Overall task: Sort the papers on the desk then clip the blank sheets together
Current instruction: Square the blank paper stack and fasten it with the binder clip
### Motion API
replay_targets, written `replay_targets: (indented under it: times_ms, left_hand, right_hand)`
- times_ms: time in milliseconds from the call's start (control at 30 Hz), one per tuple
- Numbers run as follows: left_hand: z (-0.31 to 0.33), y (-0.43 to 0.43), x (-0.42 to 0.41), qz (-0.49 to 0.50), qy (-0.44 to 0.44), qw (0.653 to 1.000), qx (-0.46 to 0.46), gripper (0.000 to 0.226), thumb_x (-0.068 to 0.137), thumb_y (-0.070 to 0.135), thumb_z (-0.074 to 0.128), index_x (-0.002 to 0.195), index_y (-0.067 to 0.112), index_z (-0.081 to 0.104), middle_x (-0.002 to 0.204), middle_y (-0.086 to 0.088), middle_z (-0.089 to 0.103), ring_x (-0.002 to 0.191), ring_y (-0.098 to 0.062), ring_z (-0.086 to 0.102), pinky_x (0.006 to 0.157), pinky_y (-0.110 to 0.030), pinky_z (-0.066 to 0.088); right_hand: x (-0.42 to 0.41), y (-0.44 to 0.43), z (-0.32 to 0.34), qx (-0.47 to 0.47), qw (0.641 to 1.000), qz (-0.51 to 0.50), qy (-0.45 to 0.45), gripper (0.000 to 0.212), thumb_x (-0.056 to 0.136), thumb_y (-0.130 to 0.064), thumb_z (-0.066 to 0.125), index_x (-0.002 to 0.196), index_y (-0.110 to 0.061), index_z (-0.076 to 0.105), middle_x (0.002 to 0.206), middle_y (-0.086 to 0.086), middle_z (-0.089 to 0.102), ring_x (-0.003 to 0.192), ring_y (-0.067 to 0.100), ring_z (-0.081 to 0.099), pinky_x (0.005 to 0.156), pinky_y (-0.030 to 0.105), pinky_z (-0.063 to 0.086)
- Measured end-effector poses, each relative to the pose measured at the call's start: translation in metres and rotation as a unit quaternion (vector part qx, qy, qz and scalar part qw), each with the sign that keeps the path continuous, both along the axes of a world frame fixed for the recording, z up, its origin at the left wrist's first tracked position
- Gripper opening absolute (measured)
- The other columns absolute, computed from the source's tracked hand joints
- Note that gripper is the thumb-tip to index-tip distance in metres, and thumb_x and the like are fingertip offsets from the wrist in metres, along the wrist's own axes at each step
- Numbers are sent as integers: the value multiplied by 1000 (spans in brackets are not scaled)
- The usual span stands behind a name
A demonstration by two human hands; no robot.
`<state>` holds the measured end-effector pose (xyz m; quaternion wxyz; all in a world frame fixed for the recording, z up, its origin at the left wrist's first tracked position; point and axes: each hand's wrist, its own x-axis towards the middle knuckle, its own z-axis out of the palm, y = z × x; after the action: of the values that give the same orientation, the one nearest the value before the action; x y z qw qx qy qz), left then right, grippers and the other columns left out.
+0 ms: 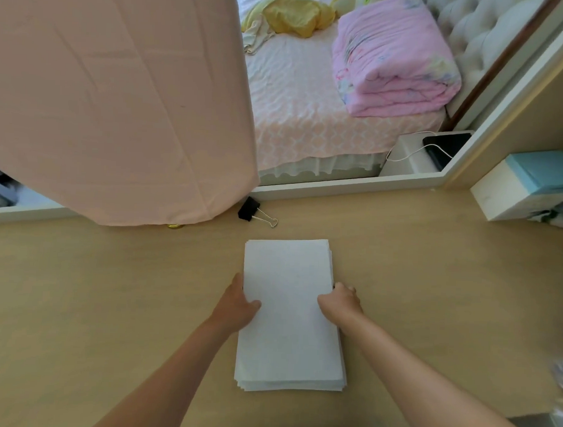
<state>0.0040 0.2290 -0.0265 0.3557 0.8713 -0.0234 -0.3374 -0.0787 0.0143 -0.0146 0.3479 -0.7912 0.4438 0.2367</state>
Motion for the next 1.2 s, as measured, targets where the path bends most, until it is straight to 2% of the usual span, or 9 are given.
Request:
replay_targets:
  times_ms: [100,267,467,567,733,833,1000,1100,1200]
  left_hand:
    - [5,4,26,20,-3,999,44,83,87,31,62,152,15,12,134,-7,52,118,-25,54,94,-38,47]
    - [24,-5,78,36,-76,996,34,73,91,29,61,152,16,23,144,-9,44,125,-25,50,102,-40,45]
    - [12,-15,130,14,-85,996,33,69,90,26,59,150,15,28,146,-8,39,129,-26,45,97,-32,42]
    - [3,-25,155,1,-104,995,2,76,80,19,59,149,28,28,146,0,35,128,-24,42,89,-27,40]
    - [-15,-40,176,27,-81,995,-42,87,68,27,59,148,41,27,139,7,36,119,-23,49,73,-26,58]
    - [-18,-47,176,63,-86,992,-69,67,75,21,61,139,30,45,129,5,51,114,-19,53,61,-20,55]
    - [-12,-48,167,115,-48,989,-79,52,83,17,67,133,14,54,117,3,60,96,-15,59,69,-23,47]
    - [0,-43,157,123,-55,984,-116,49,85,22,71,131,13,56,108,4,61,93,-12,59,84,-27,51]
    - [20,-36,141,138,-88,972,-167,23,87,23,70,108,13,64,91,5,67,79,-4,63,72,-18,49]
  right_hand:
    - [24,-5,12,-94,994,14,-48,48,84,-25,51,129,-9,46,134,15,39,124,34,38,97,39,40]
    - [91,6,32,-102,973,144,-149,48,90,-24,48,138,-20,47,135,8,42,127,28,41,102,38,40]
    - [169,22,16,-97,949,273,-127,42,97,-29,45,138,-22,48,133,4,45,124,27,45,99,39,42]
    - [195,21,-5,-134,939,301,-100,45,98,-38,47,139,-20,44,134,5,42,125,28,43,98,40,41]
    - [207,22,-37,-163,935,306,-76,43,95,-47,52,127,-19,49,125,6,43,118,28,47,93,39,44]
    - [207,25,-49,-158,940,290,-83,33,93,-35,59,118,-15,51,120,8,43,112,29,50,87,38,43]
    - [207,22,-48,-138,930,322,-112,15,95,-14,51,109,-13,48,115,9,48,106,32,52,80,37,40]
    - [201,15,-28,-87,930,286,-214,7,96,-20,54,93,-20,49,94,3,59,87,27,56,69,35,42]
    - [187,13,5,20,932,231,-279,6,95,-25,59,92,-21,56,84,-1,63,74,18,56,63,31,44]
